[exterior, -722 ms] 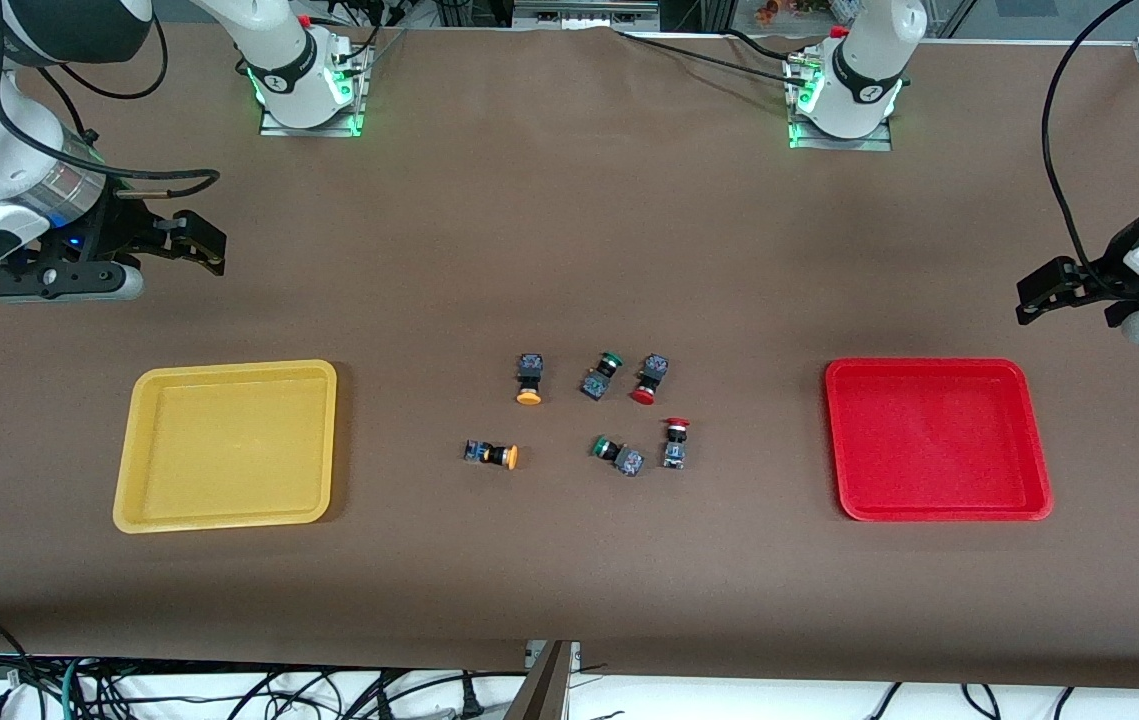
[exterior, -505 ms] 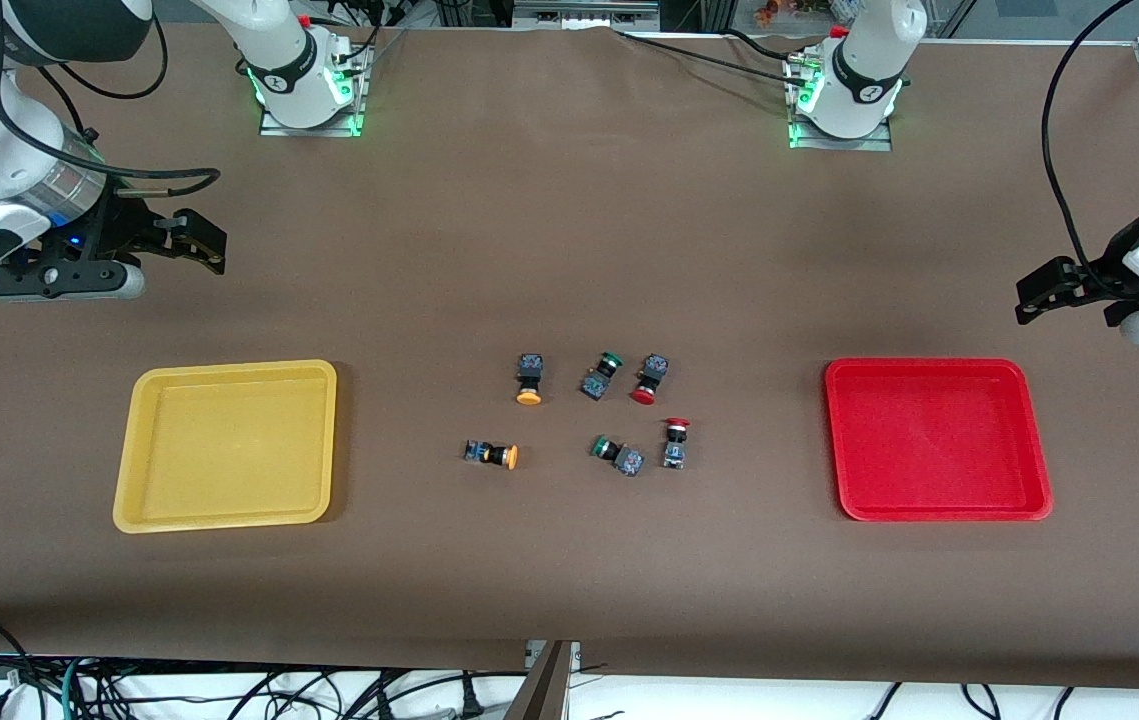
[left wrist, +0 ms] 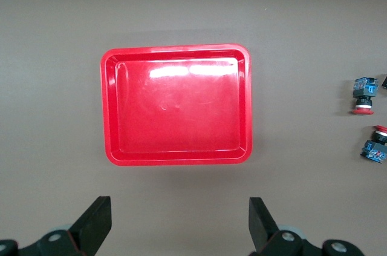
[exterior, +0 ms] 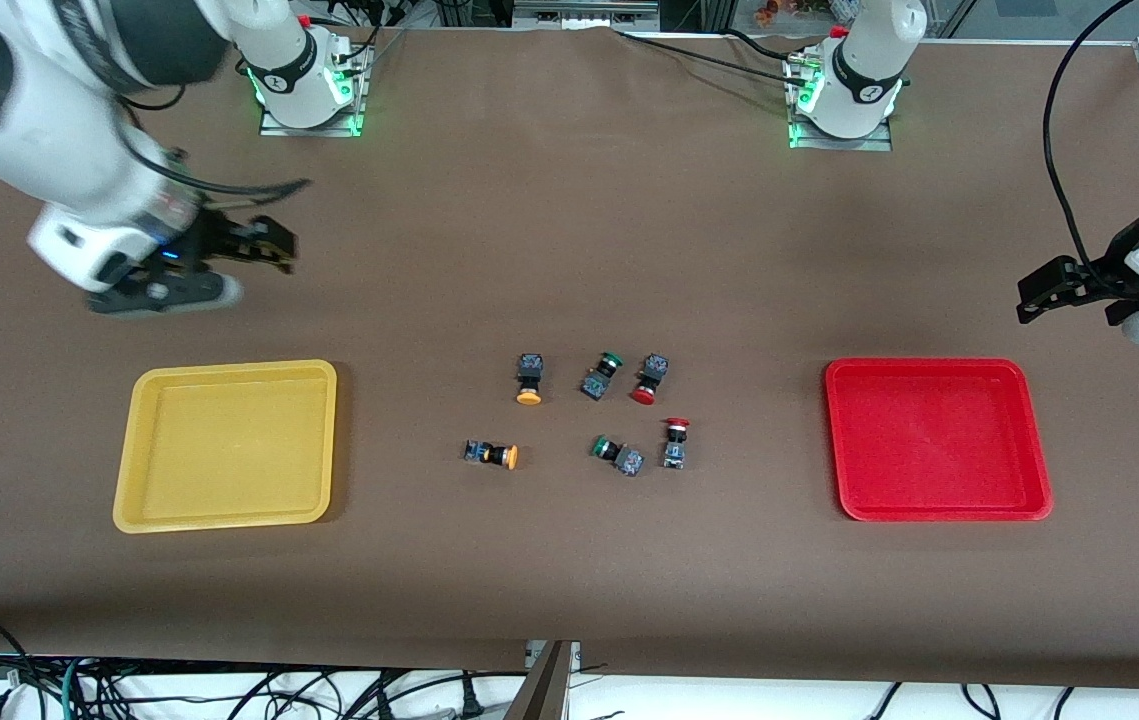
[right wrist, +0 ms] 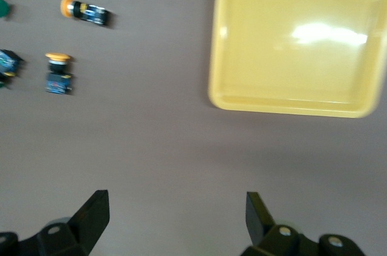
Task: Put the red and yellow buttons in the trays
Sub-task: 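Reach the right gripper toward the yellow-capped button switch, then lower the right gripper and grasp the yellow-capped button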
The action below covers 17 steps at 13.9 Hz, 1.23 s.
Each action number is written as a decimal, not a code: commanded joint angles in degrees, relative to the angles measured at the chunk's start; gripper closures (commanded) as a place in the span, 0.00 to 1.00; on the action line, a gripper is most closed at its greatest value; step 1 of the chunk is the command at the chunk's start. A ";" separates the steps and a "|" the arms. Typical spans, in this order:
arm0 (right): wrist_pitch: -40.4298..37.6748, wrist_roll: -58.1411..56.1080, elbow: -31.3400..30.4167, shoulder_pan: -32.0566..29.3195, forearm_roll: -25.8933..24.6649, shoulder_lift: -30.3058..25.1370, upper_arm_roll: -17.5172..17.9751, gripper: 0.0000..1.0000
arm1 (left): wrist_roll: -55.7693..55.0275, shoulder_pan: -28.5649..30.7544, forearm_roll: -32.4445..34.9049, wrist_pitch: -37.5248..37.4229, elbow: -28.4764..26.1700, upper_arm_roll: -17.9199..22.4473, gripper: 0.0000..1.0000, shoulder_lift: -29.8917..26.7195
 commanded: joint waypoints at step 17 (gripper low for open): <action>43.91 39.36 1.42 22.01 -0.37 34.06 -0.26 0.04 | 0.28 -1.85 0.67 -2.97 1.70 0.36 0.00 0.79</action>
